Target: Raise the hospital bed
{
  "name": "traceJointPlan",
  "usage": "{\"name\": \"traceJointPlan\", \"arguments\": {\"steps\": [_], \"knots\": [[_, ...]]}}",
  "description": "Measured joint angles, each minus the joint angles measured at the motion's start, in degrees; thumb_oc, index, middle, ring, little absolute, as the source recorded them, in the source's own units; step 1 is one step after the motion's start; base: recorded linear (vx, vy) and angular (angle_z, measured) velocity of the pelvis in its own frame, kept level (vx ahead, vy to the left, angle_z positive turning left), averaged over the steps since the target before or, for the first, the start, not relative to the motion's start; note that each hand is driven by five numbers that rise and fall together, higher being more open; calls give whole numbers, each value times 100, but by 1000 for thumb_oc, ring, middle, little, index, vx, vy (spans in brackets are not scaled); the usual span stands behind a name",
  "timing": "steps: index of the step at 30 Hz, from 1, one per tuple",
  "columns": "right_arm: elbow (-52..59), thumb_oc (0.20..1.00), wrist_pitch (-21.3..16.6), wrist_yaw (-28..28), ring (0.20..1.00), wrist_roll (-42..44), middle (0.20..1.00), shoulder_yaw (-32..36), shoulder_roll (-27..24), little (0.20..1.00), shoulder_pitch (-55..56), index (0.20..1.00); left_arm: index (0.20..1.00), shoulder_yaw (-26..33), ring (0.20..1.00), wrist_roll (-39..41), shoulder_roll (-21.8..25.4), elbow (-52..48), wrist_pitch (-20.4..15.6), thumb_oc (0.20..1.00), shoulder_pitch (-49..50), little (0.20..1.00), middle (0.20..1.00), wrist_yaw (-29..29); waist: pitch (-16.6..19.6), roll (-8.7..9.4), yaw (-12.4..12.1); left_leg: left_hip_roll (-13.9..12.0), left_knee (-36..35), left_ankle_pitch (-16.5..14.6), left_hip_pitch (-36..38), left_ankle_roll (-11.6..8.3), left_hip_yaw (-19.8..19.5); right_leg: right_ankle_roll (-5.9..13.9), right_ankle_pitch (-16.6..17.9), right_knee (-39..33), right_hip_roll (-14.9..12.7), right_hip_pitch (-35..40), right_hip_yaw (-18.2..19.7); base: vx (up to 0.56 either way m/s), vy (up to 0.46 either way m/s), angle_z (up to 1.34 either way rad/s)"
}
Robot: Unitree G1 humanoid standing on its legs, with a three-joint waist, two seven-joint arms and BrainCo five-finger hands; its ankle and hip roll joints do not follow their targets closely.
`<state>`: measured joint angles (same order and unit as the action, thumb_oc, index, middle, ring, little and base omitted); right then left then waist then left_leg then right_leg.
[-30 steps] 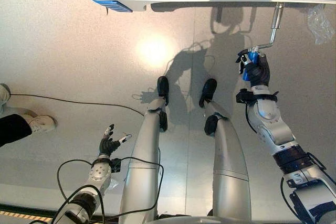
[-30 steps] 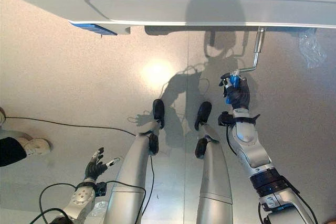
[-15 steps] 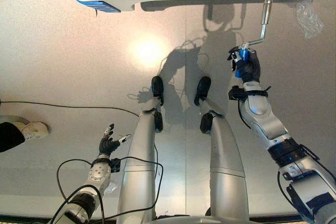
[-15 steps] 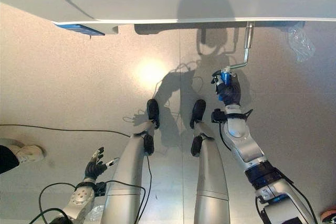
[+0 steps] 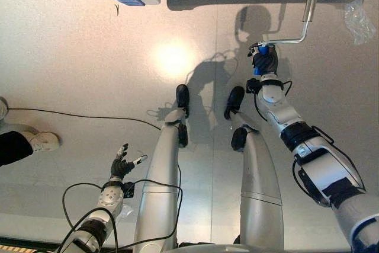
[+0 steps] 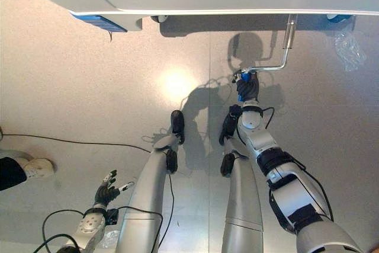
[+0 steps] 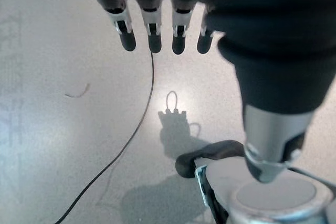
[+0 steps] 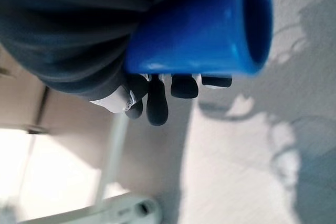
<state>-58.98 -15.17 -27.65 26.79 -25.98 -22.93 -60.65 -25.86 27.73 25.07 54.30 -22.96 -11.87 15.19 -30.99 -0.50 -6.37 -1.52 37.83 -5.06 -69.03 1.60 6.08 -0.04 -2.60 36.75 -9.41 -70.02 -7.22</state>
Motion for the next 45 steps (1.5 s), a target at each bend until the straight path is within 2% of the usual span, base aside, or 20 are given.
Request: {"name": "traceJointPlan", "arguments": {"steps": [4, 9, 16, 20, 26, 30, 38, 43, 44, 45], "knots": [[-585, 200, 4, 184, 200, 102, 200, -75, -35, 200, -250, 200, 1000, -1, 1000, -2, -31, 11, 6, 1000, -2, 1000, 1000, -52, 23, -63, -91, -8, -9, 32, -22, -32, -38, -32, -2, 13, 9, -16, -34, 2, 5, 1], [-1914, 200, 36, 411, 200, 120, 200, -151, -182, 200, -818, 200, 1000, -10, 1000, -164, -164, -135, 17, 1000, -83, 1000, 1000, -129, 127, -354, -230, 40, -16, 107, -111, -78, -160, -75, -27, 93, -41, -79, -138, 12, 3, 10], [-2662, 200, 203, 671, 200, 42, 200, -144, -696, 200, -1035, 200, 1000, -61, 1000, -455, -323, -403, 122, 1000, -69, 1000, 1000, -171, 407, -812, -470, 133, -28, 185, -252, -91, -261, -81, -83, 234, -112, -246, -170, 9, -8, 7], [-2655, 200, 273, 726, 200, 36, 200, -68, -747, 200, -1042, 200, 1000, -70, 1000, -459, -340, -487, 126, 1000, -70, 1000, 1000, -173, 412, -821, -454, 156, -25, 194, -261, -95, -268, -98, -109, 290, -135, -272, -171, 6, -15, 4], [-2518, 200, 302, 669, 200, 155, 200, 635, -1411, 200, -682, 200, 1000, -149, 1000, -455, -327, -660, 140, 1000, -72, 1000, 1000, -185, 405, -820, -528, 198, 6, 199, -309, -75, -229, -84, -117, 334, -177, -360, -132, 1, -14, 2], [-2514, 200, 290, 626, 200, 261, 200, 827, -1603, 200, -669, 200, 1000, -150, 1000, -450, -225, -760, 137, 1000, -64, 1000, 1000, -181, 356, -799, -420, 197, 7, 199, -305, -47, -166, -29, -90, 338, -177, -389, -72, 0, -35, -3], [-2420, 200, 227, 622, 200, 185, 200, 809, -1894, 200, -667, 200, 1000, -149, 1000, -441, 27, -1037, 148, 1000, -64, 1000, 1000, -181, 156, -615, -345, 177, 28, 183, -260, 1, -16, 4, -69, 333, -168, -416, 68, 0, -55, -3], [-2385, 200, 214, 594, 200, 163, 200, 840, -2008, 200, -662, 200, 1000, -152, 1000, -437, 73, -1087, 144, 1000, -63, 1000, 1000, -164, 131, -578, -259, 214, -7, 195, -268, 44, 17, 70, -28, 264, -174, -413, 135, 6, -49, 1], [-2340, 200, 205, 588, 200, 164, 200, 846, -2014, 200, -641, 200, 1000, -151, 1000, -434, 86, -1084, 145, 1000, -63, 1000, 1000, -163, 125, -569, -251, 218, -16, 199, -269, 52, 19, 79, -19, 244, -170, -411, 142, 9, -34, -3], [-1841, 200, 177, 499, 200, 186, 200, 1013, -2024, 200, -427, 200, 1000, -104, 1000, -392, 94, -1059, 132, 1000, -61, 1000, 1000, -132, 95, -519, -185, 219, -38, 196, -274, 58, 28, 98, 2, 192, -156, -409, 159, 6, -18, -4]]}}
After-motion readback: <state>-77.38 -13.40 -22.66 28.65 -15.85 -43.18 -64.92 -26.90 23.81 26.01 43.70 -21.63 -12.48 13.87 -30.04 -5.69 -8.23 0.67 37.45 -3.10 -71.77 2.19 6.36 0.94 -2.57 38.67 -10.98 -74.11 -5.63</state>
